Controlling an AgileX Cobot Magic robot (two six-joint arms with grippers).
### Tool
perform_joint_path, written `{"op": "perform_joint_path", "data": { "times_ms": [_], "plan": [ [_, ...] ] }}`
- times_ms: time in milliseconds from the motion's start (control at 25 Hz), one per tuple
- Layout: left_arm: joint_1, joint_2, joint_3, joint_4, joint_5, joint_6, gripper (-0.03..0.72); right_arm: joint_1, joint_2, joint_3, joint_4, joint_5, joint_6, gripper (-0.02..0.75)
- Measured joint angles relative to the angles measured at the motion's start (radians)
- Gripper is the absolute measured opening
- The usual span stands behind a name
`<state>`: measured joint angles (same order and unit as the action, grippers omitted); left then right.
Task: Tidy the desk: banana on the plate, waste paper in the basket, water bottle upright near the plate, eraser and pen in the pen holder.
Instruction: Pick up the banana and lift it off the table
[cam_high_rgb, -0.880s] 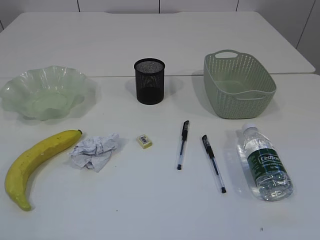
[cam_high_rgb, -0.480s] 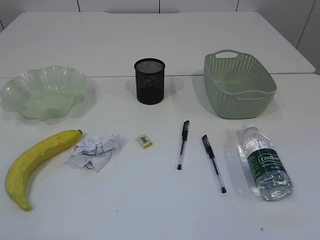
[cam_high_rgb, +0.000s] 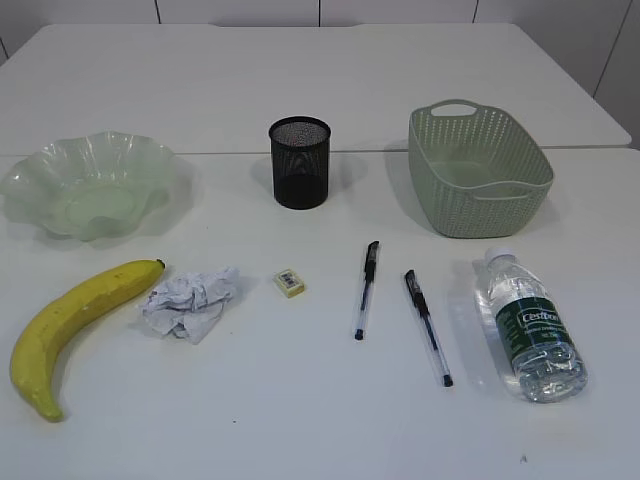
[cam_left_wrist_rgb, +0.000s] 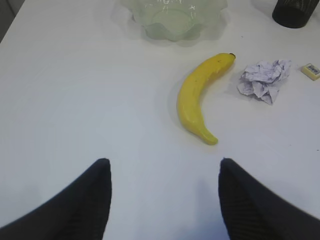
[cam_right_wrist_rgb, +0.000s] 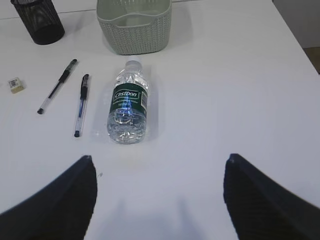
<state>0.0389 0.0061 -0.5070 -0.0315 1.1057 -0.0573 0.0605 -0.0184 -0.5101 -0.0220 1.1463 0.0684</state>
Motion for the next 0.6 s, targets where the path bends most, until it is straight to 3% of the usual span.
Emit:
{"op": "perform_joint_path", "data": {
  "times_ms": [600],
  "plan": [
    [0.000, 0.000, 0.000, -0.021, -0.014, 0.000, 0.477, 0.000, 0.000, -0.002, -0.003, -0.023, 0.003, 0.587]
  ]
}}
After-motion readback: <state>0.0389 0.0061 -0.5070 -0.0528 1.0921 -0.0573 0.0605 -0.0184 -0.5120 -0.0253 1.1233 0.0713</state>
